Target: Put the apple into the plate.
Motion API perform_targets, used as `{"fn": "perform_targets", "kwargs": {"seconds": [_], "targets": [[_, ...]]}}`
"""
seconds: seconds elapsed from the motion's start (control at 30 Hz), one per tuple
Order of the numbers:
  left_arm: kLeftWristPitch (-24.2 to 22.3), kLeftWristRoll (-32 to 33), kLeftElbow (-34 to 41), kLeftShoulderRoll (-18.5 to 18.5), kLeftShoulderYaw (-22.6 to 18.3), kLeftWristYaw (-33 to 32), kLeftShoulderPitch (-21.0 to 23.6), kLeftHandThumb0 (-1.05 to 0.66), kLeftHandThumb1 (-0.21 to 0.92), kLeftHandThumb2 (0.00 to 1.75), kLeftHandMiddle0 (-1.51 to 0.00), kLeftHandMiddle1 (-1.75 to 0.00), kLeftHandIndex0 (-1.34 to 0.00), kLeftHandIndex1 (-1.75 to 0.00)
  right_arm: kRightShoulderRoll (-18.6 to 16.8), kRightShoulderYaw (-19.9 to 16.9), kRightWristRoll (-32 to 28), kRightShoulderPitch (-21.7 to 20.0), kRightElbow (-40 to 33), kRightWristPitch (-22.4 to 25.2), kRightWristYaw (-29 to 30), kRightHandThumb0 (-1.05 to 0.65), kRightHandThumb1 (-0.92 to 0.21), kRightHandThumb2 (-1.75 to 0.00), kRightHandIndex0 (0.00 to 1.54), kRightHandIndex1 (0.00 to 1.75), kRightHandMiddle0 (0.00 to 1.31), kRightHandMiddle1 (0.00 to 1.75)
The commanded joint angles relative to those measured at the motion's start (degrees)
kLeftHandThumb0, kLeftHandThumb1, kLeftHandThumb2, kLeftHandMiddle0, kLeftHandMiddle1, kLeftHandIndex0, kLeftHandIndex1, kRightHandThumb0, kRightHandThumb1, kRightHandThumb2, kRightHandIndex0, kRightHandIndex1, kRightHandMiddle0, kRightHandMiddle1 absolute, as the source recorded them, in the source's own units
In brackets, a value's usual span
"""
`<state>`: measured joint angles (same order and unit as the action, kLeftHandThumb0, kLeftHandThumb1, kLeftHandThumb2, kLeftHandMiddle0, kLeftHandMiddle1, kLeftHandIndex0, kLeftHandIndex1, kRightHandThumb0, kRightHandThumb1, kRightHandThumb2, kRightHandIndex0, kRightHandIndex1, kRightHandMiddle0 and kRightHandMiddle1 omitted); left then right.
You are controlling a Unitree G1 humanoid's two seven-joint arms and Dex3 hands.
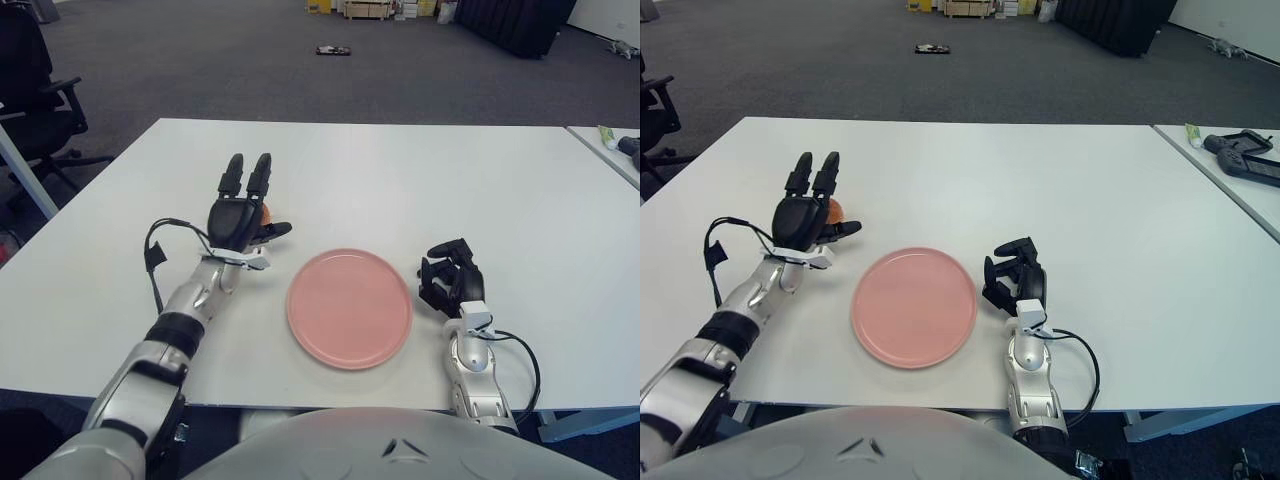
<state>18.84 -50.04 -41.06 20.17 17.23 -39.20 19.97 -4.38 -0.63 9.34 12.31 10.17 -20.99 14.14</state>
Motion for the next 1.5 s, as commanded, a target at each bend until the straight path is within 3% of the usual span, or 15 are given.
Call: {"fn": "perform_targets", "kwargs": {"seconds": [0.0,0.1,0.33,0.5,1.1,1.47], "targets": [[0.3,0.4,-4.2,0.0,1.4,-1.3,3.3,-1.05,0.92,0.26,0.0,0.0,0.0,0.0,-0.1,-0.3,-0.6,0.1,1.6,0.9,0.1,-0.39,-0.65,-0.9,0.64,1.4,0.36,1.75],[0.7,1.2,-6.4,-0.1,2.1,-1.1,4.3,-1.05,0.92,0.27,0.0,0.0,0.0,0.0,-0.2,-0.4,-0.6,0.1,1.6,1.0,0.2,-0.39,-0.64,-0.91,0.63,1.4,0.36,1.75],[1.7,3.3,-23.3,-2.7,4.6,1.9,11.3,-1.05,0.92,0.31,0.0,0.0,0.0,0.0,-0.1,-0.6,-0.3,0.0,1.6,1.9,0.5,-0.39,-0.64,-0.91,0.63,1.41,0.36,1.75],[1.3,4.4,-28.1,-2.8,5.9,5.0,13.4,-1.05,0.92,0.33,0.0,0.0,0.0,0.0,-0.2,-0.6,-0.1,0.0,1.6,1.8,0.8,-0.39,-0.65,-0.9,0.63,1.41,0.36,1.75],[-1.1,10.2,-32.7,-2.9,7.1,17.8,14.4,-1.04,0.92,0.35,0.0,0.0,0.0,0.0,-0.6,-0.7,-1.7,0.7,1.0,1.1,0.4,-0.38,-0.67,-0.88,0.58,1.38,0.35,1.75],[-3.1,17.2,-33.4,-3.6,3.7,25.4,13.9,-0.98,0.92,0.4,0.0,0.0,0.0,0.0,-0.2,-0.6,-0.8,0.9,0.6,2.1,0.8,-0.38,-0.68,-0.86,0.6,1.39,0.34,1.75]]}}
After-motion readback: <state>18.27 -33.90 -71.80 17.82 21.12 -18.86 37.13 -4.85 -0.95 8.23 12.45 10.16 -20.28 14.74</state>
